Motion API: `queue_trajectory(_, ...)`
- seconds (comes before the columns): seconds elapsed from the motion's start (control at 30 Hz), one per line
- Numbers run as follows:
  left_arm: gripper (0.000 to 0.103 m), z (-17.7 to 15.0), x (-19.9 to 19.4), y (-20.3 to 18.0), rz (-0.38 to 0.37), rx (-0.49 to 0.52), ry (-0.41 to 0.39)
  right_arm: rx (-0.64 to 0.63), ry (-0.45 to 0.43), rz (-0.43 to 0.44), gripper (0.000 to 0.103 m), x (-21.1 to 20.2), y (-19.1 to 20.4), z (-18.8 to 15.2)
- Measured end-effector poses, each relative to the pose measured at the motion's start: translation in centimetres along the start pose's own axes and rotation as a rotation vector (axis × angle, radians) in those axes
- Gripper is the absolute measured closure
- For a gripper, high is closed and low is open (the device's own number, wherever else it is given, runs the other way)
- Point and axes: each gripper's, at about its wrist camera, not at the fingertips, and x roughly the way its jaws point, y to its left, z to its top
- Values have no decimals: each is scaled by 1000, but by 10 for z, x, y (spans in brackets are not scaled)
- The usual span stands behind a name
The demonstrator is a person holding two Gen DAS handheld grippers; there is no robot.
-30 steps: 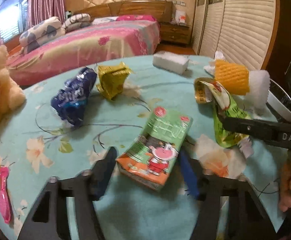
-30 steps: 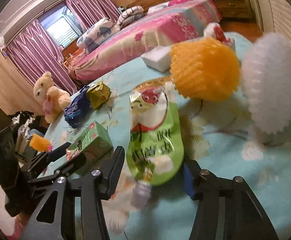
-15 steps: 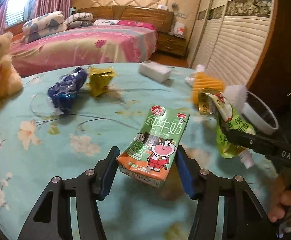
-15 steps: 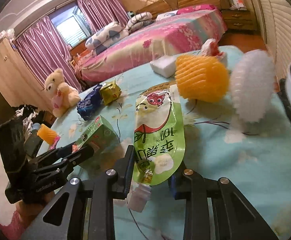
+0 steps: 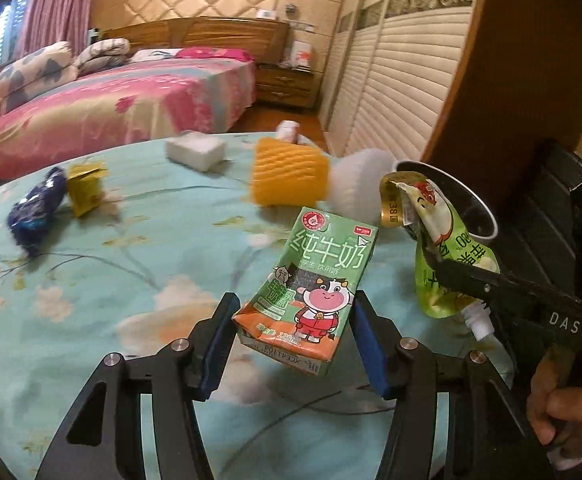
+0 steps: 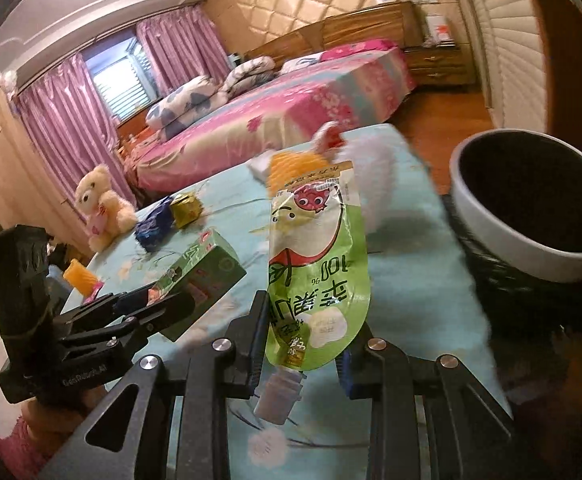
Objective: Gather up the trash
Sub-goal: 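Carry the green carton with left tool while right tool carries the pouch toward the bin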
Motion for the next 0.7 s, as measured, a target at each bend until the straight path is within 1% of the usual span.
queue_trajectory(0.4, 48, 15, 21, -49, -55, 79, 18, 96, -68, -78, 74, -36, -58, 4)
queue_trajectory(0.7, 49, 30, 45, -74, -74, 115, 26, 144, -87, -108, 74, -44, -86, 12)
